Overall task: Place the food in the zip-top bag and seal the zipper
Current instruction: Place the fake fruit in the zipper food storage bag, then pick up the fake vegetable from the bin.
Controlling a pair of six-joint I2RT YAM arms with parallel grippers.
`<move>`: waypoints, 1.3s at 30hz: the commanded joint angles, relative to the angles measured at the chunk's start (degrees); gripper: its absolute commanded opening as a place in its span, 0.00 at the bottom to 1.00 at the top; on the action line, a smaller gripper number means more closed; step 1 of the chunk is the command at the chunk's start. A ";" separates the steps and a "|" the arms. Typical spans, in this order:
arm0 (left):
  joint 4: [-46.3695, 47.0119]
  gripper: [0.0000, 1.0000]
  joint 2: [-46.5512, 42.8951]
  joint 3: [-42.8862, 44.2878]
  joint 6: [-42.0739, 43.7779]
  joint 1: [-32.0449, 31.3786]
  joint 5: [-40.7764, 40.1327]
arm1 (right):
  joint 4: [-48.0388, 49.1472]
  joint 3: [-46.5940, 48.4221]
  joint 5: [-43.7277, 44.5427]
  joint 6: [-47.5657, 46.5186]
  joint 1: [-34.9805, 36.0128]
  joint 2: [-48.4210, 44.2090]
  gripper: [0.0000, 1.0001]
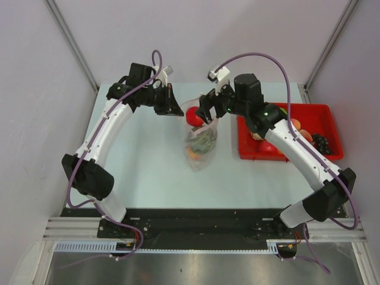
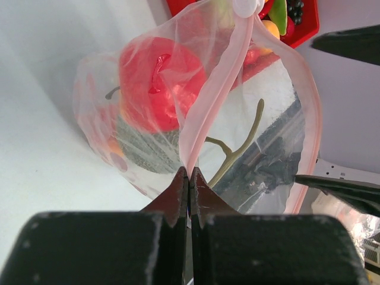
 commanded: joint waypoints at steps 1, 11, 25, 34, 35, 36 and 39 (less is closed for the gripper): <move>1.49 0.00 -1.72 0.36 -0.82 0.15 1.52 | -0.95 2.40 -3.74 -0.69 -3.42 -5.84 0.94; 1.49 0.00 -1.81 0.54 -0.47 0.15 1.60 | -11.24 -1.29 -15.88 -5.51 -32.68 -4.09 0.87; 0.79 0.00 -0.32 1.59 -0.12 0.15 1.34 | -32.07 -3.49 -14.75 -29.16 -47.38 5.41 0.67; 0.79 0.00 -1.37 -0.34 0.59 0.15 1.60 | -36.73 -4.46 -13.08 -30.22 -45.18 10.42 0.65; 0.87 0.00 -1.37 -0.43 0.59 0.15 1.60 | -36.30 -4.46 -12.38 -29.87 -45.61 10.59 0.66; 0.87 0.00 -1.37 -0.52 0.59 0.15 1.69 | -36.03 -4.46 -11.94 -29.52 -45.97 10.68 0.66; 1.05 0.00 -1.46 -0.78 0.50 0.15 1.78 | -35.85 -3.76 -11.23 -29.60 -48.86 12.08 0.67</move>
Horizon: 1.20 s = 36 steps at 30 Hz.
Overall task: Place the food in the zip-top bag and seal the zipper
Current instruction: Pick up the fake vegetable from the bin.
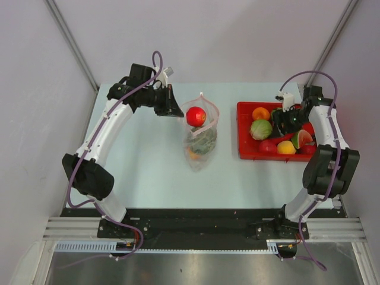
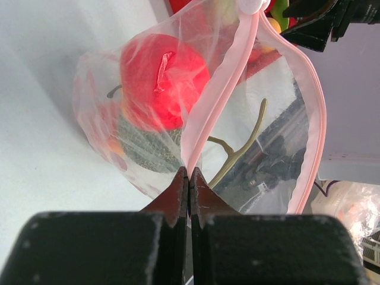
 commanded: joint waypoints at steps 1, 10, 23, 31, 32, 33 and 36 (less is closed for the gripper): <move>1.29 0.00 -1.52 -0.34 0.33 0.15 1.54 | -0.77 1.73 1.88 -0.97 -4.01 1.09 0.67; 1.55 0.00 -1.43 -0.87 0.41 0.15 1.63 | -1.65 2.79 2.59 0.17 -10.18 1.71 0.67; 2.08 0.00 -1.17 -1.05 0.24 0.15 1.63 | 10.47 1.65 8.83 17.03 -8.15 5.40 0.61; 2.78 0.00 -1.08 -1.57 0.06 0.50 1.71 | 15.04 -2.66 7.77 35.32 -10.27 5.23 0.64; 2.87 0.00 -1.00 -1.49 -0.03 0.59 1.80 | 15.57 -3.44 7.69 37.42 -10.18 5.23 0.63; 2.96 0.00 -1.00 -1.49 -0.11 0.59 1.80 | 16.18 -3.80 7.86 38.05 -10.09 5.23 0.62; 3.05 0.00 -0.91 -1.57 -0.20 0.68 2.06 | 18.20 -4.76 8.74 39.63 -9.39 5.84 0.58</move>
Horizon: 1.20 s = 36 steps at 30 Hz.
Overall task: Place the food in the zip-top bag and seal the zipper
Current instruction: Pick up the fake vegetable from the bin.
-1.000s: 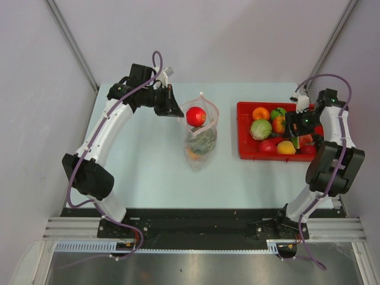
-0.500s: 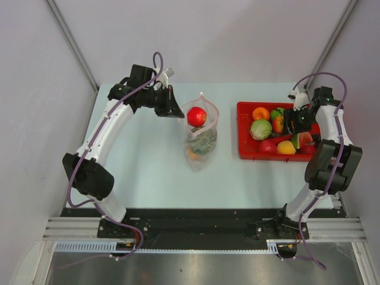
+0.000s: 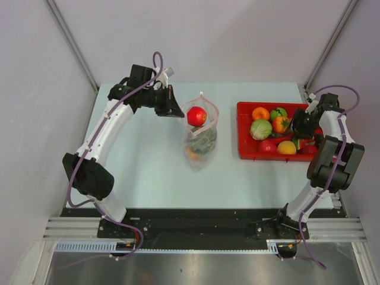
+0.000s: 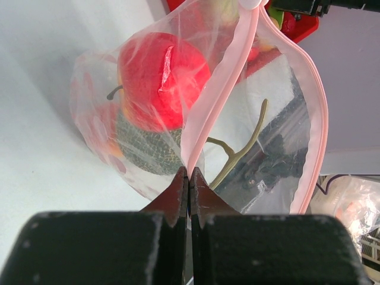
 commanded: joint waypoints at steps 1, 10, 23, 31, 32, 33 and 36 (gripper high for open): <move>1.56 0.00 -0.91 -0.31 -0.18 0.50 1.04 | 4.55 -1.07 1.68 7.13 1.10 0.88 0.58; 1.91 0.00 -0.82 -0.57 -0.36 0.94 1.04 | 7.01 -3.27 9.86 11.35 2.51 3.25 0.56; 2.09 0.00 -0.21 -0.48 -1.06 1.21 1.65 | 9.38 -3.27 5.03 17.50 0.32 1.86 0.11; 1.91 0.00 -0.20 -0.66 -1.67 1.21 2.18 | 9.91 -3.27 -5.51 23.22 -3.11 -7.11 0.00; 2.00 0.00 -0.29 -0.57 -1.67 1.21 2.18 | 10.09 -3.27 -6.22 23.13 -3.11 -9.46 0.00; 2.09 0.00 -0.55 -0.66 -1.76 1.21 2.18 | 11.04 -3.27 -7.53 22.70 -3.11 -10.53 0.00; 2.26 0.00 -1.17 -0.83 -1.50 1.12 1.48 | 14.37 -3.27 -11.13 20.68 -2.76 -16.33 0.00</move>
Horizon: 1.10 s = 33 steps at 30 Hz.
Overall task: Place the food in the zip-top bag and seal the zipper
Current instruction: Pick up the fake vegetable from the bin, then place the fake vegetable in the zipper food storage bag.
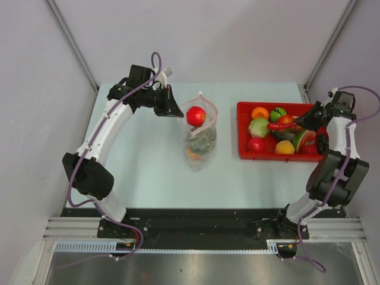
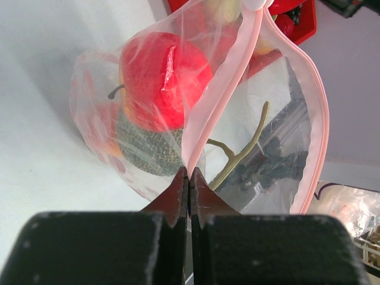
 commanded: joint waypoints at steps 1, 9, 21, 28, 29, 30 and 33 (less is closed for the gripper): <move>1.85 0.00 -1.35 -0.46 -0.36 0.11 0.89 | 6.28 0.68 -8.59 -1.16 1.08 -9.54 0.00; 1.32 0.00 -2.14 -0.20 1.92 -2.34 -1.75 | 20.61 3.67 -14.05 -11.35 15.40 -25.79 0.00; 1.06 0.00 -3.81 1.55 4.12 -5.07 -4.21 | 18.17 14.03 -8.86 -35.08 42.91 -22.40 0.00; 1.41 0.00 -4.25 1.65 4.30 -5.51 -4.56 | 3.32 22.91 -14.13 -42.12 48.63 -13.79 0.00; 1.41 0.00 -4.33 1.73 4.30 -5.51 -4.65 | 1.65 23.53 -14.66 -42.82 48.98 -13.08 0.00; 1.41 0.00 -4.33 1.65 4.30 -5.51 -4.56 | -0.72 23.97 -15.27 -43.61 49.25 -12.29 0.00; 1.41 0.00 -4.33 1.65 4.21 -5.51 -4.56 | -4.33 23.71 -17.30 -44.67 50.74 -10.26 0.00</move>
